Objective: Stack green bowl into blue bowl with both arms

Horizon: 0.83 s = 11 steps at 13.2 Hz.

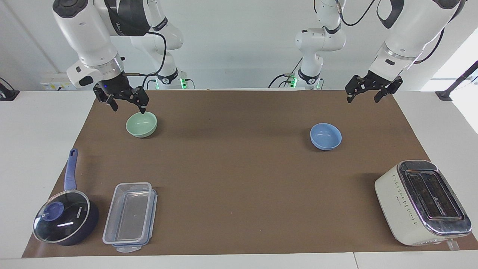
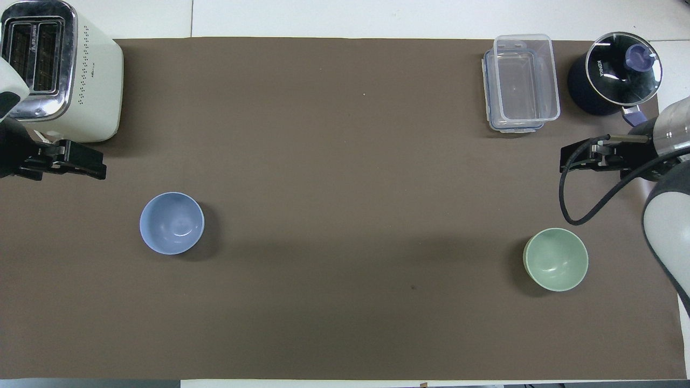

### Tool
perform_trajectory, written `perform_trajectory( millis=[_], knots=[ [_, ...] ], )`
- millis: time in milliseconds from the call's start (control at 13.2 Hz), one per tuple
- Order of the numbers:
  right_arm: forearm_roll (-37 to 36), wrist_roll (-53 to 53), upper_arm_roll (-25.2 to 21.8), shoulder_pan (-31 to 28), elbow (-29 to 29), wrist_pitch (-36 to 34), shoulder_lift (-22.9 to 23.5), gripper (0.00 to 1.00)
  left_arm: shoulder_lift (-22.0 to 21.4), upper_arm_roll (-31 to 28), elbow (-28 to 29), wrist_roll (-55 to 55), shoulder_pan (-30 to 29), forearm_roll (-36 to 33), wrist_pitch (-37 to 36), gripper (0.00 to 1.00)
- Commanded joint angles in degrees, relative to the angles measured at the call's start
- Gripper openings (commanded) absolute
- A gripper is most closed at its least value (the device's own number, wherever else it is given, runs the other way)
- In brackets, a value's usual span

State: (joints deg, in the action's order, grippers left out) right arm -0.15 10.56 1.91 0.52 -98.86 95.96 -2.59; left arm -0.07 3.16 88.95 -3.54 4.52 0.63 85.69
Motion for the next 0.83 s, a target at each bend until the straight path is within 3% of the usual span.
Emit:
perform_trajectory(
  millis=[0, 455, 758],
  knots=[
    [0.94, 0.61, 0.20, -0.17, -1.16, -0.25, -1.19, 1.00, -1.51, -0.70, 1.66, -0.23, 0.75, 0.16, 0.53, 1.00],
    [0.94, 0.34, 0.20, -0.17, -1.42, 0.02, -1.27, 1.00, -1.69, -0.70, 1.92, -0.24, 0.49, 0.16, 0.35, 1.00],
    [0.94, -1.76, 0.11, -1.05, -7.28, 4.12, -3.64, 1.00, -2.21, -0.88, 2.89, 0.11, 0.23, 0.25, 0.70, 1.00]
  ],
)
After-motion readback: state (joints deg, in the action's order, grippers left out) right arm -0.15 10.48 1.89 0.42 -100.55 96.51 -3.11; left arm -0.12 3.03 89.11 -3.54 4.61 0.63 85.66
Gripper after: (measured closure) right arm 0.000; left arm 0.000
